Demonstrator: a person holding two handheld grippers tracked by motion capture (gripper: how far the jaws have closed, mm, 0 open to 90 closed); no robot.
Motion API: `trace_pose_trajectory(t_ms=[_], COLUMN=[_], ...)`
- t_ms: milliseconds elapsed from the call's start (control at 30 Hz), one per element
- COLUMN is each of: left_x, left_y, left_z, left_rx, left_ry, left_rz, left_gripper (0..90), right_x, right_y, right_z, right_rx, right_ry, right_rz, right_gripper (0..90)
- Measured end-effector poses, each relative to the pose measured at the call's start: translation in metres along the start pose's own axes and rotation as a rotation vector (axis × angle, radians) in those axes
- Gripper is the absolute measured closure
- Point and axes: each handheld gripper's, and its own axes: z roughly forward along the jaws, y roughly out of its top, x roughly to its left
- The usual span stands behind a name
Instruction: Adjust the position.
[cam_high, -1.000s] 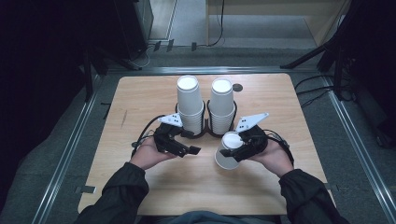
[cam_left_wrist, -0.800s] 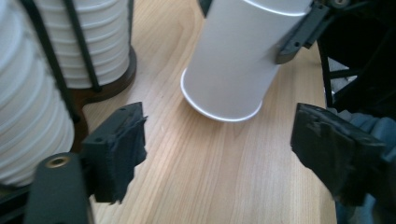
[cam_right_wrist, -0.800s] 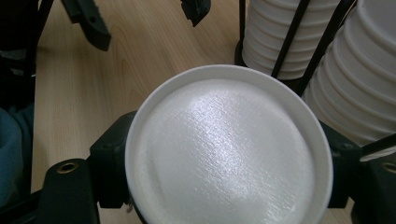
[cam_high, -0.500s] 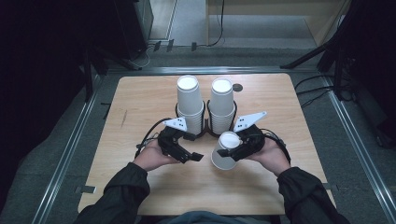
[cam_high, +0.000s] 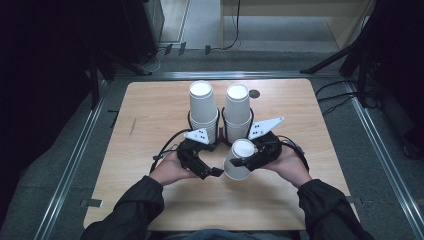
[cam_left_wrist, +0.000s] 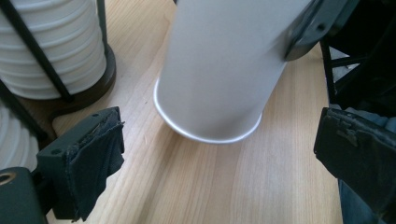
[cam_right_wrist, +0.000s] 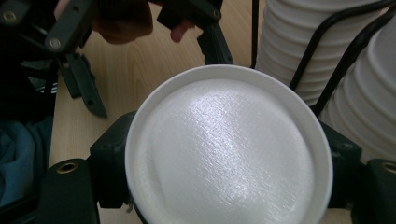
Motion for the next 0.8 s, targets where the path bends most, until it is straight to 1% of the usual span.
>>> trace_pose_trajectory(t_ms=[33, 100, 167, 200, 233, 267, 300, 400, 433, 500, 567, 633, 667, 700, 800], left_x=[0.001, 0.001, 0.002, 0.001, 0.001, 0.001, 0.001, 0.0, -0.001, -0.003, -0.003, -0.005, -0.006, -0.006, -0.006], left_y=[0.0, 0.0, -0.001, -0.001, -0.001, -0.001, 0.0, 0.0, 0.0, 0.001, 0.002, 0.002, 0.003, 0.003, 0.003], left_z=[0.0, 0.0, 0.002, 0.003, 0.003, 0.006, 0.007, 0.009, 0.011, 0.011, 0.012, 0.013, 0.015, 0.015, 0.021], left_rx=[-0.008, -0.013, -0.015, -0.013, -0.013, -0.009, -0.01, -0.011, -0.015, -0.018, -0.023, -0.031, -0.033, -0.033, -0.023], left_ry=[-0.013, -0.017, -0.024, -0.023, -0.023, -0.015, -0.019, -0.029, -0.035, -0.037, -0.04, -0.037, -0.05, -0.05, -0.064], left_rz=[-0.006, -0.012, -0.007, -0.007, -0.007, -0.005, -0.005, -0.003, 0.005, 0.012, 0.014, 0.029, 0.026, 0.026, 0.023], left_gripper=[1.8, 1.8, 1.8, 1.8, 1.8, 1.9, 1.9, 1.9, 1.9, 1.9, 1.9, 1.9, 1.9, 1.9, 1.8], right_x=[0.001, 0.0, 0.0, 0.0, 0.0, 0.003, 0.004, 0.008, 0.012, 0.014, 0.014, 0.015, 0.016, 0.016, 0.017], right_y=[0.005, 0.007, 0.012, 0.014, 0.014, 0.017, 0.018, 0.021, 0.023, 0.023, 0.023, 0.024, 0.024, 0.024, 0.026], right_z=[-0.002, -0.003, -0.004, -0.004, -0.004, -0.002, -0.002, 0.001, 0.002, 0.003, 0.003, 0.001, 0.0, 0.0, -0.003], right_rx=[-0.004, -0.01, -0.035, -0.039, -0.039, -0.046, -0.048, -0.043, -0.052, -0.05, -0.052, -0.062, -0.063, -0.063, -0.092], right_ry=[-0.001, 0.002, 0.018, 0.028, 0.028, 0.047, 0.052, 0.053, 0.059, 0.062, 0.062, 0.073, 0.071, 0.071, 0.084], right_rz=[-0.018, -0.02, -0.022, -0.023, -0.023, -0.032, -0.038, -0.051, -0.056, -0.062, -0.062, -0.057, -0.052, -0.052, -0.05], right_gripper=[24.4, 24.4, 24.4, 24.4, 24.4, 24.4, 24.4, 24.4, 24.4, 24.4, 24.4, 24.4, 24.5, 24.5, 24.5])
